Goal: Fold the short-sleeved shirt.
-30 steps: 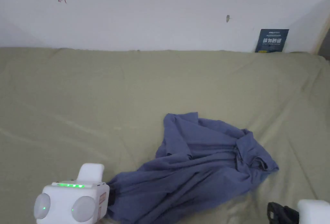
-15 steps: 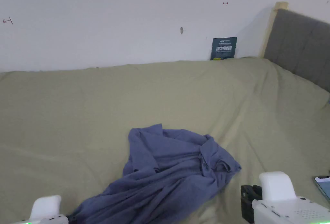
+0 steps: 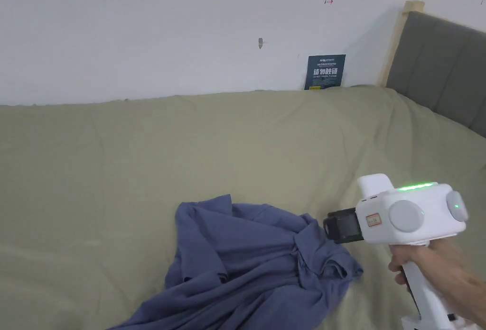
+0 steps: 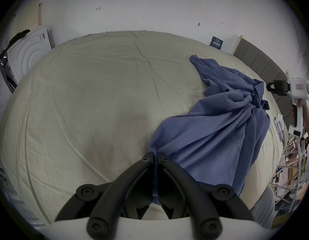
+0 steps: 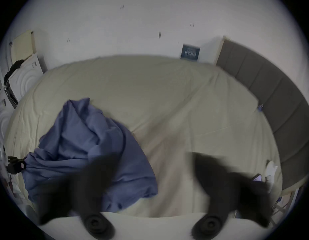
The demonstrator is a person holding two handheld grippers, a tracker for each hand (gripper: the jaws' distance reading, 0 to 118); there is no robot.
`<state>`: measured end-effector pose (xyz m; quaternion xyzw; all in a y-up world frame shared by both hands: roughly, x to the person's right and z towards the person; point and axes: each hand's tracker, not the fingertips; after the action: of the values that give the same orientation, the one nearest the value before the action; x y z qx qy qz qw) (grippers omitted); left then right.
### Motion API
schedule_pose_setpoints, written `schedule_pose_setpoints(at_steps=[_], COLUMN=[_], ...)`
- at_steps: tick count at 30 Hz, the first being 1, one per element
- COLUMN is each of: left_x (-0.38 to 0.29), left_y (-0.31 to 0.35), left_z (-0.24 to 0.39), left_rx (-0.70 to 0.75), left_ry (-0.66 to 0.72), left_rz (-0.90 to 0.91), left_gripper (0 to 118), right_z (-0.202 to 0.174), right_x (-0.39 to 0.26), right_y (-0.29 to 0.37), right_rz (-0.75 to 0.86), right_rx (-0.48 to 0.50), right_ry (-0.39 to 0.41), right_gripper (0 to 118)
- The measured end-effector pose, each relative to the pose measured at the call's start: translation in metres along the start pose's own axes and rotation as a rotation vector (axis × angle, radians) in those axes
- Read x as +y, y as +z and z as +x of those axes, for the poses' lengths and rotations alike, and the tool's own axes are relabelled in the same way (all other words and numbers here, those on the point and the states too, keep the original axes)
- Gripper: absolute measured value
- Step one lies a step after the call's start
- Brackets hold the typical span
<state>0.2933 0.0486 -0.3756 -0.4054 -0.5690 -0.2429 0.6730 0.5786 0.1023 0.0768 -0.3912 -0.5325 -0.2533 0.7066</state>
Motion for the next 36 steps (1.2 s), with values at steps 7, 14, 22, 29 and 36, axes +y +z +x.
schedule_pose_setpoints(at_steps=[7,14,22,29,36], left_x=[0.001,0.003,0.025,0.055,0.095], left_y=[-0.004,-0.007,0.036,0.114,0.220], left_z=[0.001,0.001,-0.013,-0.035,-0.039], left_rx=[0.002,0.007,0.041,0.114,0.147], left_ry=[-0.018,-0.028,0.034,0.089,0.097], left_rz=[-0.008,-0.024,0.045,0.180,0.338], left_gripper=[0,0,0,0,0], right_z=[-0.020,-0.073,-0.022,-0.004,-0.006], right_x=[-0.004,-0.012,0.001,-0.009,-0.008], right_y=[-0.053,-0.049,0.065,0.185,0.284], right_rz=[-0.072,-0.024,0.114,0.255,0.395], right_rx=[-0.024,-0.089,0.015,0.057,0.104], right_ry=[0.116,0.293,0.129,0.079,0.063], right_gripper=[97,9,9,9,9])
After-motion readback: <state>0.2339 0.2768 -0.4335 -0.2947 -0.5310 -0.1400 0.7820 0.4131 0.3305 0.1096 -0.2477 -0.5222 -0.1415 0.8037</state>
